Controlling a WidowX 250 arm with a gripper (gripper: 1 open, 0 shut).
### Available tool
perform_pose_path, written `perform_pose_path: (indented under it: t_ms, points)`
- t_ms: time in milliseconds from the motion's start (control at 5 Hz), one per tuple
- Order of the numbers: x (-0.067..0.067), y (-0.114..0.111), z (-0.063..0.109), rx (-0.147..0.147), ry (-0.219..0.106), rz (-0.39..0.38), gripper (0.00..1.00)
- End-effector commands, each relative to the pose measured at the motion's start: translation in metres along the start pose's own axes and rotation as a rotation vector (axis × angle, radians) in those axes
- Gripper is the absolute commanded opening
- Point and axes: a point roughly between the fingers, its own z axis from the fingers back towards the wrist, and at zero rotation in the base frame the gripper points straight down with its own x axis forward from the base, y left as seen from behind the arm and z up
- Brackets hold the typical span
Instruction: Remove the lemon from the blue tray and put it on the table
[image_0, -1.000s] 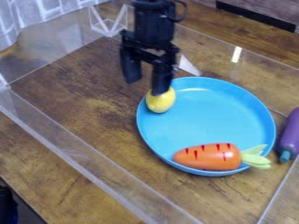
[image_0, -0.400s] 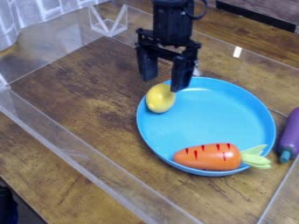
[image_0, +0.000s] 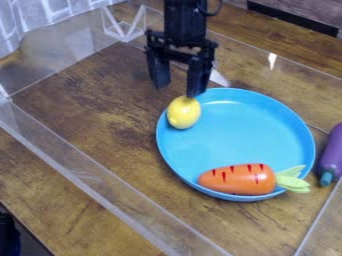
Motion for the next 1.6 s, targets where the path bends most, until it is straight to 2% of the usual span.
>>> perform_pose_path:
  t_ms: [0, 400, 800, 1000, 1400]
  points:
    - [0.013, -0.024, 0.012, 0.011, -0.070, -0.023, 1.00]
    - [0.013, -0.025, 0.011, 0.015, -0.050, -0.078, 1.00]
    - [-0.010, -0.042, 0.002, 0.015, -0.063, -0.061, 1.00]
    - [-0.017, -0.049, 0.007, 0.015, -0.082, -0.057, 1.00]
    - [-0.033, -0.036, 0.019, 0.017, -0.096, -0.024, 1.00]
